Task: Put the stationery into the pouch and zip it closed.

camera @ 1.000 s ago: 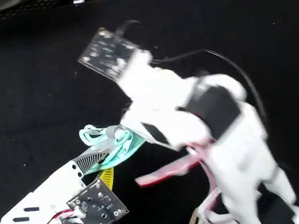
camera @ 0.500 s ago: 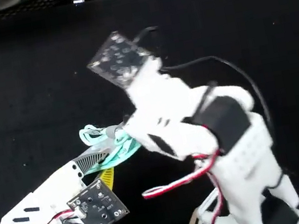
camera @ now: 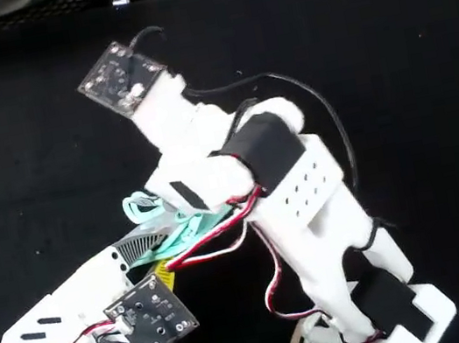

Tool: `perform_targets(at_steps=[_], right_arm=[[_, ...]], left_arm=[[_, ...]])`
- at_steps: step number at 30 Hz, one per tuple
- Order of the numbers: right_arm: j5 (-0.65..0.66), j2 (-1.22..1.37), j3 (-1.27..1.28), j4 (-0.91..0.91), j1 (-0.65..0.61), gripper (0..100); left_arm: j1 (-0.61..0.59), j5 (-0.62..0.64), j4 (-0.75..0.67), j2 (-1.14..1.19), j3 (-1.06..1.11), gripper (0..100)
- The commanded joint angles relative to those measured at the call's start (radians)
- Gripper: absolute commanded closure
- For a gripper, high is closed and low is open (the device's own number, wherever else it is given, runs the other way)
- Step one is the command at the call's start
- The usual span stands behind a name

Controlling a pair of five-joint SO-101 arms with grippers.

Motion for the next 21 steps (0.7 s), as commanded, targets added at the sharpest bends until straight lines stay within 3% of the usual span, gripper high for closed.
perform_targets(at_steps=[1,8,16,18,21], right_arm=[[-0.006,-0.004,0.008,0.008,-0.043,75.4],[0.000,-0.091,0.079,0.008,-0.051,75.5],[0.078,-0.159,0.332,0.008,-0.049,76.1],[0.081,-0.159,0.348,0.006,-0.049,81.5],[0.083,-0.160,0.349,0.006,-0.049,97.9]], left_arm=[[-0.005,-0.002,0.002,0.006,0.059,97],[-0.005,0.000,0.002,0.006,0.059,97],[-0.005,0.000,0.002,0.006,0.059,97],[-0.005,0.000,0.002,0.006,0.059,97],[-0.005,0.000,0.002,0.006,0.059,97]])
